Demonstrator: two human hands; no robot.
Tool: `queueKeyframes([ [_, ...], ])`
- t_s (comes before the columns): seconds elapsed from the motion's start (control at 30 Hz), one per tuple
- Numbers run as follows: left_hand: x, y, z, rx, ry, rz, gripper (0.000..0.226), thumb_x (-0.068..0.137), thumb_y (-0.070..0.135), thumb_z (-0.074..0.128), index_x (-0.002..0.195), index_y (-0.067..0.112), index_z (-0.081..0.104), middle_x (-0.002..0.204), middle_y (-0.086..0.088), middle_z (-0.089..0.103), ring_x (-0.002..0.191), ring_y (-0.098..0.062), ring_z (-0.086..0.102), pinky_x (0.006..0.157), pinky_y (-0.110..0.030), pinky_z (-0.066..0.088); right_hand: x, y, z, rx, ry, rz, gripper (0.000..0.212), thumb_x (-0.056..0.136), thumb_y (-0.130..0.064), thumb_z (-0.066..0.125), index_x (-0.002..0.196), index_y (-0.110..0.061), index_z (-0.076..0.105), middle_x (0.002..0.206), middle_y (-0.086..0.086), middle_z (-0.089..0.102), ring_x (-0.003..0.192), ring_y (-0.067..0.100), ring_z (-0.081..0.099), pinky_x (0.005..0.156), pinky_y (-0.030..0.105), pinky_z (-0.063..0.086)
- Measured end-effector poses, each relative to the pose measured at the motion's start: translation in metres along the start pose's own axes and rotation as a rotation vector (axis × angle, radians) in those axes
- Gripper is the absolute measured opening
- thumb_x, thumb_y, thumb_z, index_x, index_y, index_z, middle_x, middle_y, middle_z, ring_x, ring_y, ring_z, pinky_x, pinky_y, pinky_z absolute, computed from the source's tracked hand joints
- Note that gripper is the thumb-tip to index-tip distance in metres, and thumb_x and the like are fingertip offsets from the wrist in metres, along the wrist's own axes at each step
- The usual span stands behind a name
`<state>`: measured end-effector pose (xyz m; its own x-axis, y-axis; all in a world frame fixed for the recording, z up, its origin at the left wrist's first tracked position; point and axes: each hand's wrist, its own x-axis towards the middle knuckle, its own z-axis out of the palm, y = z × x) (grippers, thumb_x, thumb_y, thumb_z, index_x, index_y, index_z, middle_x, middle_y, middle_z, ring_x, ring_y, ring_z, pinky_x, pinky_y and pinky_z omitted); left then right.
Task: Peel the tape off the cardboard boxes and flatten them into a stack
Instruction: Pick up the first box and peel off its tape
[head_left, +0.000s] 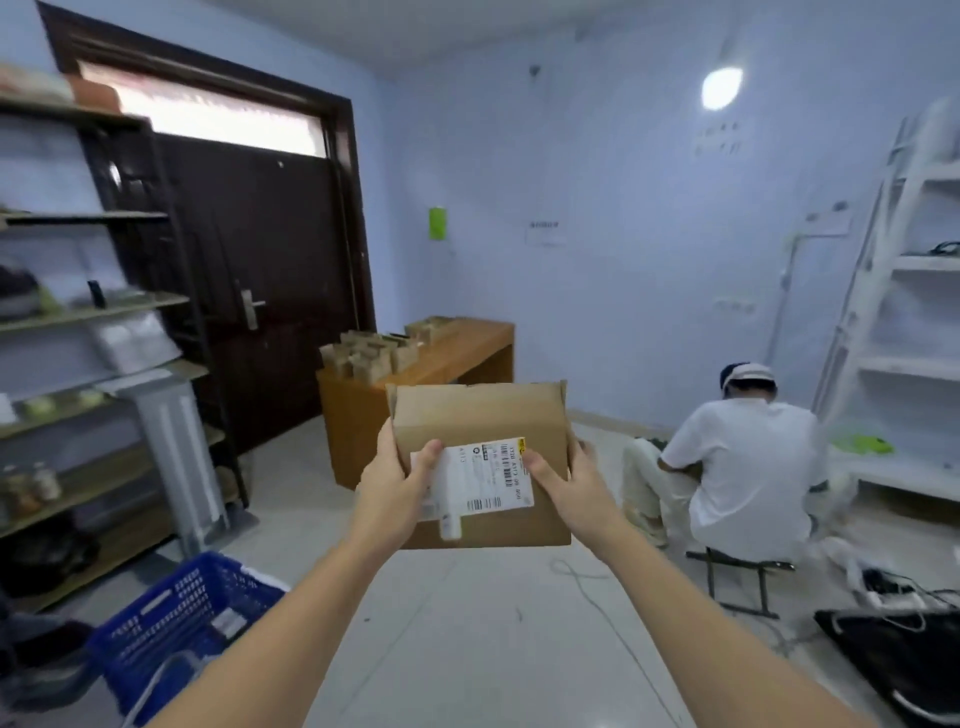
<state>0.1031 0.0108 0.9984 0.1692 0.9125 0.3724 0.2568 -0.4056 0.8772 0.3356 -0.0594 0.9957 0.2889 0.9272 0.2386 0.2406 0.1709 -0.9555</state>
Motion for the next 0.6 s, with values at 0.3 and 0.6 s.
queueKeyframes([
  [0.3, 0.001, 0.05, -0.034, 0.083, 0.019, 0.107, 0.077, 0.082, 0.086, 0.048, 0.149, 0.059, 0.024, 0.112, 0.029, 0.069, 0.107, -0.007, 0.067, 0.09, -0.044, 0.056, 0.006, -0.068, -0.004, 0.111, -0.052, -0.044, 0.084, 0.077, -0.07, 0.071, 0.15, -0.047, 0.037, 0.126, -0.014, 0.069, 0.116, 0.014, 0.067, 0.101, 0.049, 0.054],
  [0.6, 0.061, -0.007, -0.046, -0.082, 0.032, 0.141, 0.068, 0.088, 0.077, 0.055, 0.147, 0.051, 0.033, 0.113, 0.025, 0.071, 0.102, 0.0, 0.07, 0.082, -0.035, 0.062, 0.064, -0.049, 0.046, -0.033, -0.019, -0.055, 0.096, 0.069, -0.083, 0.068, 0.151, -0.043, 0.035, 0.12, -0.021, 0.069, 0.11, 0.005, 0.067, 0.096, 0.04, 0.057],
])
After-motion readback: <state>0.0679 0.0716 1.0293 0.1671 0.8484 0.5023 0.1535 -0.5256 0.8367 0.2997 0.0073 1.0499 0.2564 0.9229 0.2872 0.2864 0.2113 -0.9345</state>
